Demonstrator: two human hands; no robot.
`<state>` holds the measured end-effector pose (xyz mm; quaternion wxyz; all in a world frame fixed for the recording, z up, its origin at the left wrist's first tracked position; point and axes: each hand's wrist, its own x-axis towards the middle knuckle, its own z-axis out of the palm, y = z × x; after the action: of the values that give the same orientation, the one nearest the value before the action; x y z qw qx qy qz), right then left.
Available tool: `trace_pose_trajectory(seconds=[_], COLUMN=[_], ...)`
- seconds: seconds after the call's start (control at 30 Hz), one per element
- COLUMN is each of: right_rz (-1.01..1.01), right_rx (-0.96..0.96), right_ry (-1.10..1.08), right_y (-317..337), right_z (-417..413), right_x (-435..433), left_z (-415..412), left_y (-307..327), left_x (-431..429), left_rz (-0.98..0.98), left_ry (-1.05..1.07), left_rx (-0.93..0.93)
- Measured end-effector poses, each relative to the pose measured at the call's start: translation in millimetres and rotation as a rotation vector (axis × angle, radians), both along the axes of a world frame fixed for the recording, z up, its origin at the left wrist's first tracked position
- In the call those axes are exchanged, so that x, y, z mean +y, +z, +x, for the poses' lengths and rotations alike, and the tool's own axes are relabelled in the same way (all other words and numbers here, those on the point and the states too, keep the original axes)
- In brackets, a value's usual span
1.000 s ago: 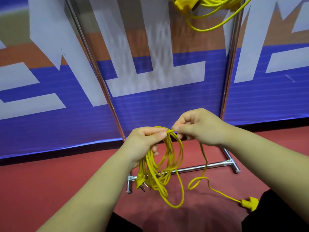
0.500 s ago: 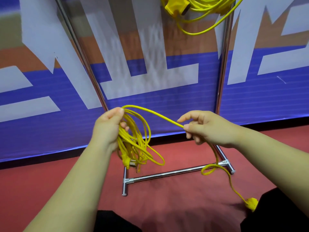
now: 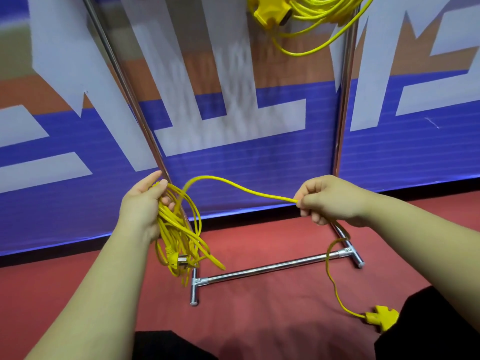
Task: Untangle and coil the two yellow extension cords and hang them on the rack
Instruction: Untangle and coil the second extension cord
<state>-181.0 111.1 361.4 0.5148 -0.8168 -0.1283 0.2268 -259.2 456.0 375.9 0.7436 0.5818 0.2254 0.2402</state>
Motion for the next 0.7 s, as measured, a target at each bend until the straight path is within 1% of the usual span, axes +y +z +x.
trace_pose_trajectory(seconds=[0.1,0.2,0.33,0.53,0.7], right_rz=[-0.064,-0.112,-0.074,0.030,-0.005], right_rx=[0.095,0.159,0.211,0.304,0.259], right_ry=[-0.100,-0.179,-0.267,-0.283,-0.207], right_y=[-7.4,-14.4,-17.6,-18.3,-18.7], right_z=[3.6,6.2,6.8,2.3,1.7], right_x=[2.7,4.4,11.2,21.0,21.6], left_z=[-3.7,-7.6,-10.7,-13.5,-16.9], left_y=[-1.6,-0.5,0.4,-0.7,-0.5], left_x=[0.5,-6.3,-16.6,-43.2,-66.5], left_rz=[0.029,0.078,0.167,0.097,0.055], left_ry=[-0.056,-0.165,-0.320,-0.469,-0.560], left_rx=[0.000,-0.016,-0.007,-0.009,0.022])
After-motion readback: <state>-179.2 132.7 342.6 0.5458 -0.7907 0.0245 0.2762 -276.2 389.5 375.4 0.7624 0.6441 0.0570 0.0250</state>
